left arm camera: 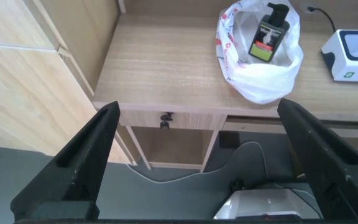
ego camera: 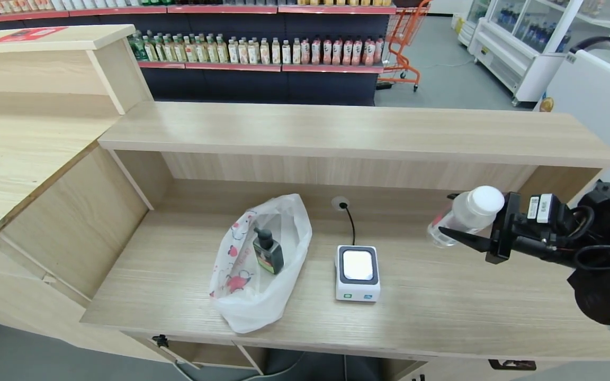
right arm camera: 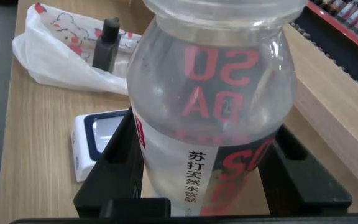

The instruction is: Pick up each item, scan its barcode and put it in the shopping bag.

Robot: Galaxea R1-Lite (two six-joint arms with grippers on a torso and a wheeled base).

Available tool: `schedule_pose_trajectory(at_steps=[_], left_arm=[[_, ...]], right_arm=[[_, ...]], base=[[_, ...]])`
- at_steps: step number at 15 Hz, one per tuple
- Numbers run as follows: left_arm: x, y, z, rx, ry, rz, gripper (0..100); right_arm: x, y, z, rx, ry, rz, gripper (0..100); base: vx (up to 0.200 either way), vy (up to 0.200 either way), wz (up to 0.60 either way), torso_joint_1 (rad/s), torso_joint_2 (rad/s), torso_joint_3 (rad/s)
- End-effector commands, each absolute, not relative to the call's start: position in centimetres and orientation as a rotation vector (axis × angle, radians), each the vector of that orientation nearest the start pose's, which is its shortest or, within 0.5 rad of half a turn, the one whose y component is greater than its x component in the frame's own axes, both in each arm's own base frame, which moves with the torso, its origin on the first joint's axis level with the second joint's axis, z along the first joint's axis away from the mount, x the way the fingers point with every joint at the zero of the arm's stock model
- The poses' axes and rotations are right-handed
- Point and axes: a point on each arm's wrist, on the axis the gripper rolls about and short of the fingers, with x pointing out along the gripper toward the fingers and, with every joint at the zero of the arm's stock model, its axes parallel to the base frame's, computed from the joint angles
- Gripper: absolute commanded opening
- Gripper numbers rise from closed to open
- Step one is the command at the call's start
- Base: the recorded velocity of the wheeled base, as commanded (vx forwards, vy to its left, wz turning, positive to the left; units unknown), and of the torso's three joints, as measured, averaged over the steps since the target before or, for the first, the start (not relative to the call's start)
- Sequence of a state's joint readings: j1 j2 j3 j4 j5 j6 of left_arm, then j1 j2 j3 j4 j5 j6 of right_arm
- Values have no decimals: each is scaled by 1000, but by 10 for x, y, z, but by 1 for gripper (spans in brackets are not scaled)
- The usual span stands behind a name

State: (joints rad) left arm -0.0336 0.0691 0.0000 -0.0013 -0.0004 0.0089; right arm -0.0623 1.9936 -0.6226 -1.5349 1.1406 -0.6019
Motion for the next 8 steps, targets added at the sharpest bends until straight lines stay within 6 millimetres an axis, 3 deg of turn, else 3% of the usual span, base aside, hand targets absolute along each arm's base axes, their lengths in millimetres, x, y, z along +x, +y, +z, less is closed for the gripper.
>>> schedule_pose_trajectory(at_steps=[1,5,8], left_arm=[[-18,1,77,7,67,-34,100],[-18,1,77,9,67,-34,100],[-18,1,77,9,67,-34,100]], right_arm=[[322,12,127,-613,-457,1042,0],[308,36,126,-598,-480,1116,0],[293,45,109,-575,-433,1169,0]], base=[[0,0,0,0,0,0],[0,0,0,0,0,0],[0,0,0,0,0,0]])
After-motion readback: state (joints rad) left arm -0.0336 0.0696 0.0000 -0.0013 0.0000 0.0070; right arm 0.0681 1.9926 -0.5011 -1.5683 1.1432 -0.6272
